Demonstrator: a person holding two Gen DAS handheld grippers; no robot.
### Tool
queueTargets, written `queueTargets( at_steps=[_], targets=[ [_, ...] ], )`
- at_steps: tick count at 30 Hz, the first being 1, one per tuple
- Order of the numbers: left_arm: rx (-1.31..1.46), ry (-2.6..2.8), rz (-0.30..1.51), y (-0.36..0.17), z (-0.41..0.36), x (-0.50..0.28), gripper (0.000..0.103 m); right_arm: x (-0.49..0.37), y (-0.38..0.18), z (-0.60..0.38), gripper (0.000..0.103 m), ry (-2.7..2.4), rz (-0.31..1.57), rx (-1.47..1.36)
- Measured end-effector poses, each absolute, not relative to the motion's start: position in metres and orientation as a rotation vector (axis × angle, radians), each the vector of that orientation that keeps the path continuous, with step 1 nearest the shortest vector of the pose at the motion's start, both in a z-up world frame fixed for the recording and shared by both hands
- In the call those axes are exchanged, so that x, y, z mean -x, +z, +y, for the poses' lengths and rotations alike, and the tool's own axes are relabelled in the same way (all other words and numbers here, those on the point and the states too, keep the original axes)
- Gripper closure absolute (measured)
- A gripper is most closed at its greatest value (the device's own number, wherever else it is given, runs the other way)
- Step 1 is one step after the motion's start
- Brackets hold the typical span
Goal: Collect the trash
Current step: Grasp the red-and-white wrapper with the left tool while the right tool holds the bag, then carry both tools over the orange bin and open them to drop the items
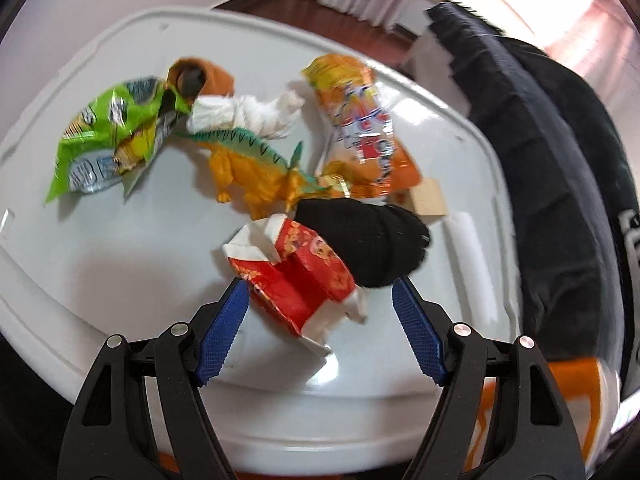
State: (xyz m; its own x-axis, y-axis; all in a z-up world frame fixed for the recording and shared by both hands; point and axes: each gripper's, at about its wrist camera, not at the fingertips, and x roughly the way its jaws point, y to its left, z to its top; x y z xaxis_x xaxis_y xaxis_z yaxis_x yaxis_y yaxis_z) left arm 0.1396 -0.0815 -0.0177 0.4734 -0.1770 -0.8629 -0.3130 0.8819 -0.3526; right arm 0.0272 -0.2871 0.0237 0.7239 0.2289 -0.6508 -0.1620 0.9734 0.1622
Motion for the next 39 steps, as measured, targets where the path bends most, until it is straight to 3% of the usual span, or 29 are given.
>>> queueTargets(
  at_steps=[16, 21, 23, 26, 39],
  targets=[
    [0.430, 0.204, 1.142, -0.033, -0.077, -0.167, 0.030, -0.030, 0.023, -0.292, 0.088, 0.233, 0.736, -0.128],
    [0.383, 0.178, 1.136, -0.033, -0.071, -0.157, 0.040, -0.030, 0.022, -0.293, 0.088, 0.236, 0.736, -0.129],
    [0.366, 0.164, 1.132, -0.032, -0.065, -0.149, 0.057, -0.030, 0.022, -0.293, 0.088, 0.236, 0.734, -0.129],
    [0.371, 0.101, 1.122, -0.033, -0.053, -0.140, 0.065, -0.030, 0.022, -0.293, 0.088, 0.238, 0.734, -0.127],
    [0.137, -0.082, 0.972, -0.032, -0.048, -0.095, 0.082, -0.033, 0.019, -0.288, 0.088, 0.239, 0.739, -0.104]
  ],
)
